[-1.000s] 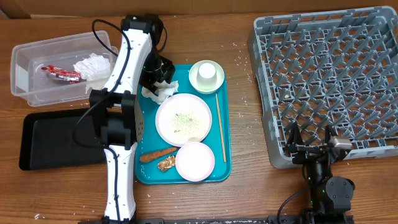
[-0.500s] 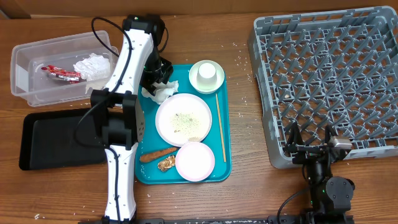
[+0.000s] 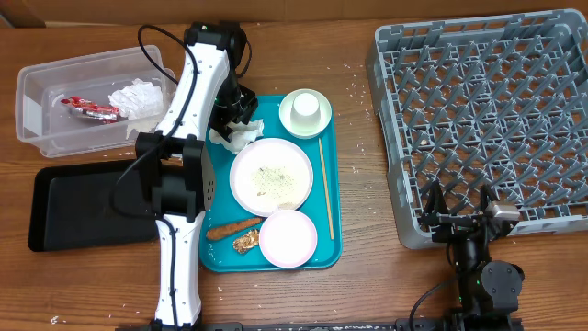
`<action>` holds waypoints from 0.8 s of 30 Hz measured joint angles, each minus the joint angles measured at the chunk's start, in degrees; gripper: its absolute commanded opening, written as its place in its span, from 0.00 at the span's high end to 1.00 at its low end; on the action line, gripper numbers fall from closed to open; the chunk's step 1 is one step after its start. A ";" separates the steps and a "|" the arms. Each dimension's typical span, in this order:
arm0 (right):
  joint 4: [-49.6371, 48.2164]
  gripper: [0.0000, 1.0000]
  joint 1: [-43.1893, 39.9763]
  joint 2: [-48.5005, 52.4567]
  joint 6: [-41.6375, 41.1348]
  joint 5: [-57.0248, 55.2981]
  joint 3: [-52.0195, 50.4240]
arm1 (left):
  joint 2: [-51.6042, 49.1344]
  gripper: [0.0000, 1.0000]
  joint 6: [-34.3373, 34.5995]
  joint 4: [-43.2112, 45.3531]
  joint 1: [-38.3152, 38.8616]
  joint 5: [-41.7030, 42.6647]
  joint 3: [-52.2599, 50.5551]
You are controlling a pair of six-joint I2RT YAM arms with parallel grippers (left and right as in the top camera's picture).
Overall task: Sort waste into correct bins and load items into the dishwasher
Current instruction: 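Grasp the second white napkin with the left gripper and lift, then carry the napkin left and release it into the clear bin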
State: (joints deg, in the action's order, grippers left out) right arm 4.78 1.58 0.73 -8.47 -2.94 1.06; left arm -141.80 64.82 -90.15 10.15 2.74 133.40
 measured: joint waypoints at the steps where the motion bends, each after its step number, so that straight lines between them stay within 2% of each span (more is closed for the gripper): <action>1: 0.02 0.00 0.00 0.00 0.02 0.02 0.00 | 0.02 0.39 0.00 0.13 0.00 0.00 -0.09; 10: 0.00 0.00 0.00 0.00 0.00 0.02 0.00 | -0.02 0.40 -0.02 1.51 -0.07 0.20 -4.92; 15: 0.02 0.00 0.00 0.00 0.00 0.02 0.00 | -0.04 0.64 -0.39 3.28 -0.44 -0.31 -4.92; 18: 0.00 0.00 0.00 0.00 0.02 0.02 0.00 | -0.04 0.83 -0.44 3.63 -0.74 -0.48 -4.92; 22: 0.00 0.00 0.00 0.00 0.00 0.02 0.00 | -0.04 0.96 -0.94 3.61 -0.87 -0.68 -4.90; 24: 0.00 0.00 0.00 0.00 0.00 0.00 0.00 | -0.04 0.96 -1.75 3.54 -0.92 -0.68 -4.87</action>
State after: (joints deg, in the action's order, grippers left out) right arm 4.78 1.58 0.73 -8.47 -2.94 1.06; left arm -141.84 63.07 -86.61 9.23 2.07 128.53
